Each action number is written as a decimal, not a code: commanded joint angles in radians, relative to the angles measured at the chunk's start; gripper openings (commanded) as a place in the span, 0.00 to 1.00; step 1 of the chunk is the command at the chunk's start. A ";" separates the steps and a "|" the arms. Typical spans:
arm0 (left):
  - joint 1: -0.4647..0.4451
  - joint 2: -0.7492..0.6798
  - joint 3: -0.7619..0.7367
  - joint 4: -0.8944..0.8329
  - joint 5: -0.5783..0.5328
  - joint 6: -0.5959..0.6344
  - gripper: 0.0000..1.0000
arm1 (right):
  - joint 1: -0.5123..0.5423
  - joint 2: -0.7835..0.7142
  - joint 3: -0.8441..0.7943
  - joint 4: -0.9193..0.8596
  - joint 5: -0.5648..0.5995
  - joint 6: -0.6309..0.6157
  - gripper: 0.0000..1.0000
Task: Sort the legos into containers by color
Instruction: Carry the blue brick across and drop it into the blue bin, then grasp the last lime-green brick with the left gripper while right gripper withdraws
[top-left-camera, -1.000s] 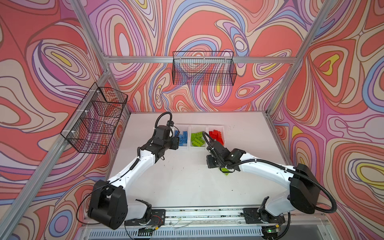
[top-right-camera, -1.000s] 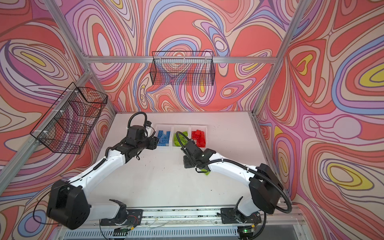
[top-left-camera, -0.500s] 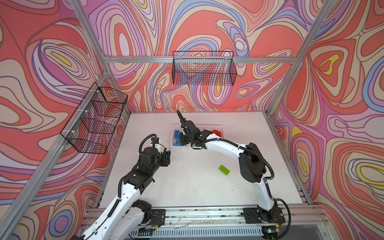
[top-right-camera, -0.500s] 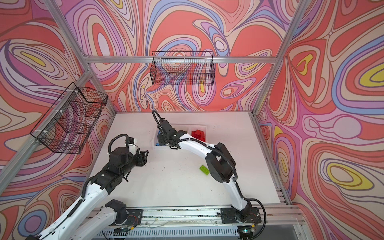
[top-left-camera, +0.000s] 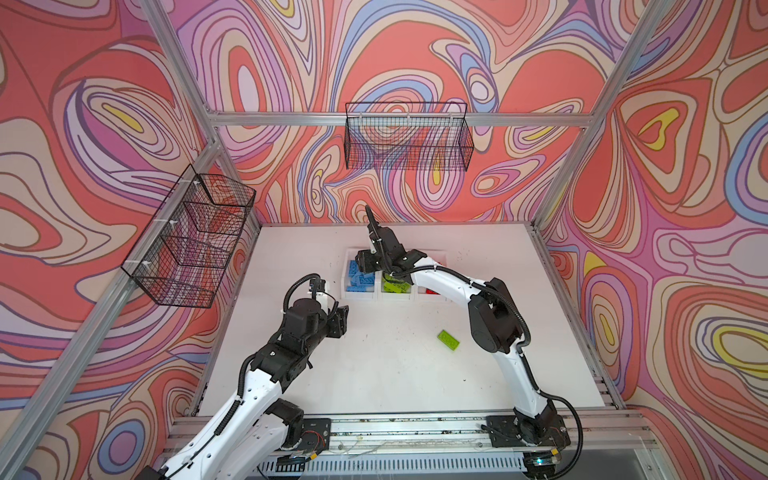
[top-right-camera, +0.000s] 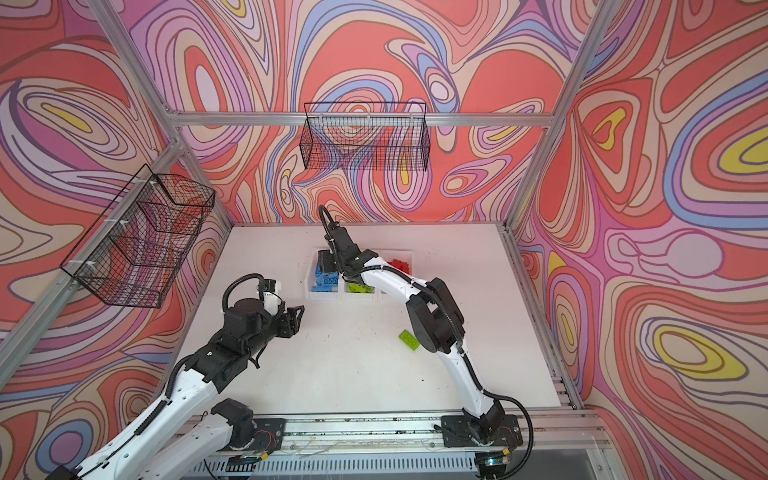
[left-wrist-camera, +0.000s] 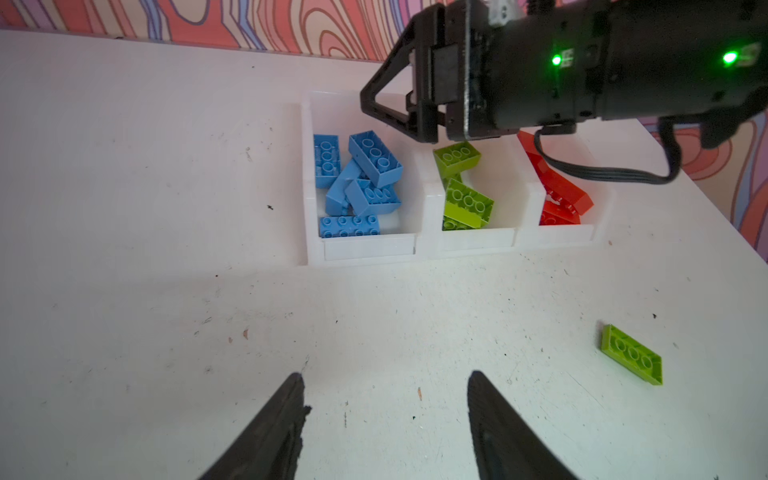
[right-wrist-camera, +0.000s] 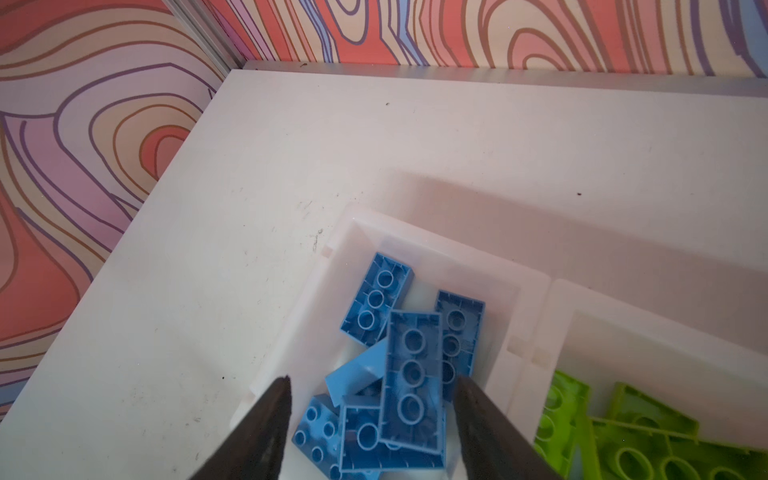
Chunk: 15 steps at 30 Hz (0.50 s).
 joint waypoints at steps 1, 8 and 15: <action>-0.063 0.045 0.030 0.056 0.000 0.096 0.65 | -0.041 -0.133 -0.094 0.048 -0.004 0.002 0.67; -0.204 0.235 0.134 0.070 0.055 0.291 0.68 | -0.150 -0.452 -0.443 0.082 0.042 0.001 0.66; -0.312 0.560 0.297 0.122 0.228 0.497 0.72 | -0.293 -0.770 -0.701 -0.019 0.100 0.002 0.66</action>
